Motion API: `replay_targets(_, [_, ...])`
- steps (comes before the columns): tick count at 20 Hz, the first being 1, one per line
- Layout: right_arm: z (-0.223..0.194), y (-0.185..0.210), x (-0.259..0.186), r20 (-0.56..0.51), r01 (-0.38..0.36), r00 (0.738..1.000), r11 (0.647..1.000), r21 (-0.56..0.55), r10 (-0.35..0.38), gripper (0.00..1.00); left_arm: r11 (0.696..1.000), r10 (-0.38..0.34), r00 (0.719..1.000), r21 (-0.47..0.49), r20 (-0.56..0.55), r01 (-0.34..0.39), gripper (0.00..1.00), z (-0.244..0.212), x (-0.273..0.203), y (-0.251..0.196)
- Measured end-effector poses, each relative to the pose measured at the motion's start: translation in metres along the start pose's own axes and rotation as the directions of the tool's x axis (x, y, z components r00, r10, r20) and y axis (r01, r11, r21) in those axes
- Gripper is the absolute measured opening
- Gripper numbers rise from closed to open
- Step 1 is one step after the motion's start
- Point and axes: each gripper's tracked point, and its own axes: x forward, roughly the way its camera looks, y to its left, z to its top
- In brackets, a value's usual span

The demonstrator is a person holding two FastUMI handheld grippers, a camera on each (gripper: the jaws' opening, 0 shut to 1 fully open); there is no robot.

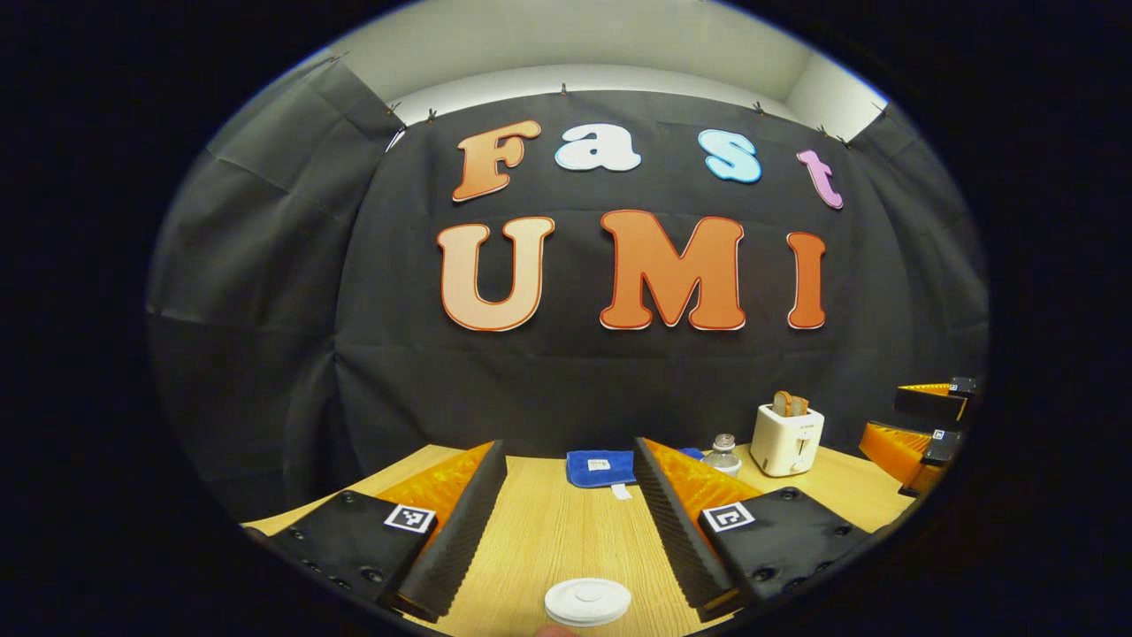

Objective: Open the teacup lid with one hand, grasp the water bottle and pour water into the teacup with the other hand; after pouring, place the water bottle on the coaster and then close the teacup lid.

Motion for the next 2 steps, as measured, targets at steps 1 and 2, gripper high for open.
replay_targets(1, [-0.0012, 0.0, 0.0011, -0.006, 0.007, 1.0, 1.0, 0.009, -0.007, 0.99, 1.0, -0.004, 1.0, 0.001, 0.001, 0.004, 0.94, 0.0009, -0.0004, -0.0028])
replay_targets(2, [-0.0064, -0.0013, 0.0029, -0.023, 0.017, 1.0, 1.0, 0.023, -0.017, 0.99, 1.0, -0.007, 1.0, -0.005, -0.002, 0.007, 0.92, -0.0003, -0.0003, -0.0058])
